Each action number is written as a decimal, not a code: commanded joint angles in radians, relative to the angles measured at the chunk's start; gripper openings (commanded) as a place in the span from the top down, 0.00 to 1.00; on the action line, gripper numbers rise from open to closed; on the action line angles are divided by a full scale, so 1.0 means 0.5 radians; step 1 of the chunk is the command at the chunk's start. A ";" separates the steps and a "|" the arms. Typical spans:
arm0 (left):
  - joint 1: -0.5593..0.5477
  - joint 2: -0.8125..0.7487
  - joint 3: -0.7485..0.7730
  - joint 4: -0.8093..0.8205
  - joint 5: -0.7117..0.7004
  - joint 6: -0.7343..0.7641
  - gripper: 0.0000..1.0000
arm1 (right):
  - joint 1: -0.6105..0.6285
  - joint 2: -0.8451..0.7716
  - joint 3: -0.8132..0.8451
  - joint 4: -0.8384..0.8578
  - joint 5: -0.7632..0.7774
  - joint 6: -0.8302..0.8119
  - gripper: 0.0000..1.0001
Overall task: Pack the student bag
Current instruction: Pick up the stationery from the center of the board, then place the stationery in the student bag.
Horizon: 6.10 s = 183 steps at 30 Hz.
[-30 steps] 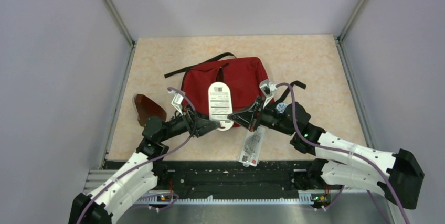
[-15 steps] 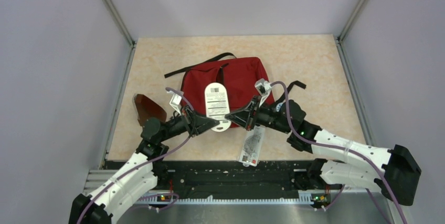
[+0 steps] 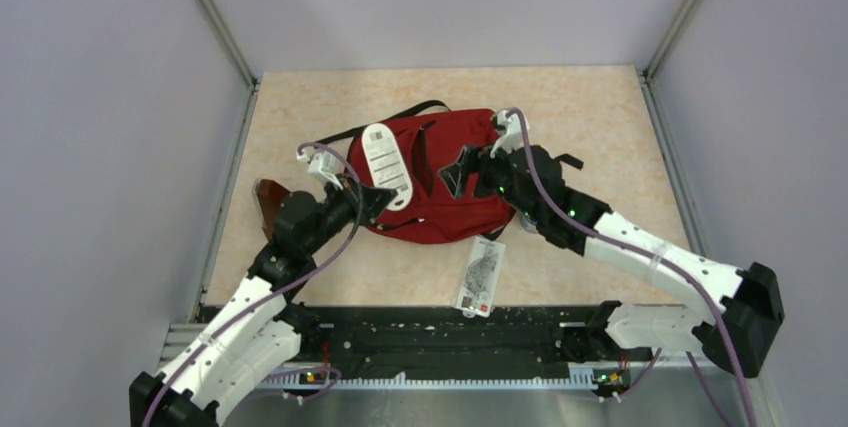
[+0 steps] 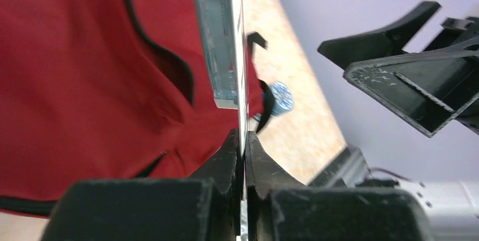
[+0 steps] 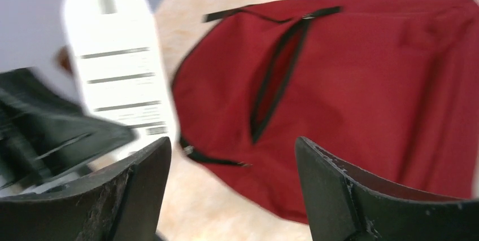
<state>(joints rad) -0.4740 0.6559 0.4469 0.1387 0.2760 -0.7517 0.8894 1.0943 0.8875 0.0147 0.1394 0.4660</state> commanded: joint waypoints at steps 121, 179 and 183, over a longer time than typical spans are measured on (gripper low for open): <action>0.012 2.530 1.021 0.927 0.574 -0.702 0.99 | 0.056 0.985 0.223 0.410 0.624 -0.516 1.00; -1.017 0.620 -0.346 0.385 -0.846 -0.435 0.27 | 0.103 -1.073 -1.158 -0.932 -0.121 1.441 0.25; -1.027 0.658 -0.393 0.499 -0.825 -0.443 0.27 | 0.196 -1.097 -1.287 -0.860 -0.172 1.623 0.26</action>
<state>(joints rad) -0.9798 0.9699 0.2710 0.2638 -0.1246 -0.9413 0.9428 0.5613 0.2798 -0.4816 0.1223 1.1099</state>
